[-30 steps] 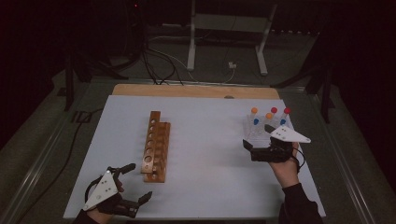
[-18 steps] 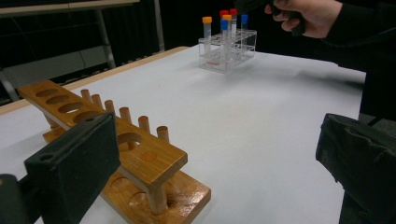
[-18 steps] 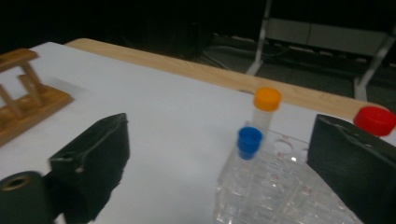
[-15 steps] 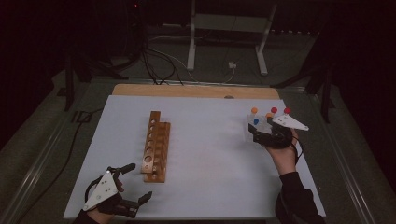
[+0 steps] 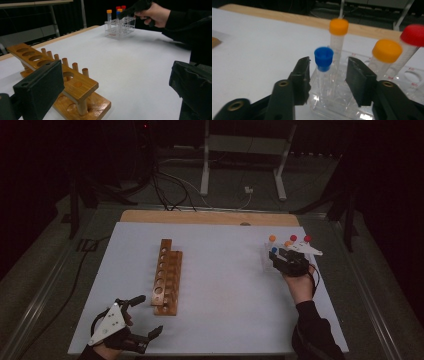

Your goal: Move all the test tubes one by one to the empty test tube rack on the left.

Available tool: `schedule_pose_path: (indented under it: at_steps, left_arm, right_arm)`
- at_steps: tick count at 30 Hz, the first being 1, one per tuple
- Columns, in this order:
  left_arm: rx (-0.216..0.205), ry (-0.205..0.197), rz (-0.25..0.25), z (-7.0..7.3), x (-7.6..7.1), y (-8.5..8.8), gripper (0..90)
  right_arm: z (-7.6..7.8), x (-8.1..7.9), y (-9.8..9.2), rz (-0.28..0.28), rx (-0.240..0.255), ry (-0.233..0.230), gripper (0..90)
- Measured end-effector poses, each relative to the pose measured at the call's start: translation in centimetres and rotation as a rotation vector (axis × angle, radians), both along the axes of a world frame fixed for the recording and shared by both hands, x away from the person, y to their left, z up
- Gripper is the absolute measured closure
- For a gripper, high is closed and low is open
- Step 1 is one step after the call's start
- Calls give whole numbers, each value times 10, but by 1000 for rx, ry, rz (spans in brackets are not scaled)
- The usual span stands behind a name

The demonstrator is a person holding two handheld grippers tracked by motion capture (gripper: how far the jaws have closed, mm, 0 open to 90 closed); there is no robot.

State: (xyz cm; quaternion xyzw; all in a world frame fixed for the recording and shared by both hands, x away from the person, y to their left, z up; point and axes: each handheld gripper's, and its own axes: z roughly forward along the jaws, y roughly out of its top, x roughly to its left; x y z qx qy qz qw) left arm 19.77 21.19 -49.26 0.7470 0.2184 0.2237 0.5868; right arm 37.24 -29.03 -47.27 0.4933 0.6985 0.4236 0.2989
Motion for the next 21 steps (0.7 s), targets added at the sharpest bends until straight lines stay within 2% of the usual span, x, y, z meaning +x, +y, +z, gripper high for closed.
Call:
schedule_pose_path:
  at_steps: [4,13,21]
  left_arm:
    - [8,-1,1,0,0,0,5]
    - [11,-1,0,0,0,0,5]
    - [12,-2,1,-1,0,-1,5]
  right_arm:
    - [-5,3,0,-5,-1,26,634]
    - [-8,6,5,-3,-12,47,753]
    - [-7,6,9,-10,-35,52,771]
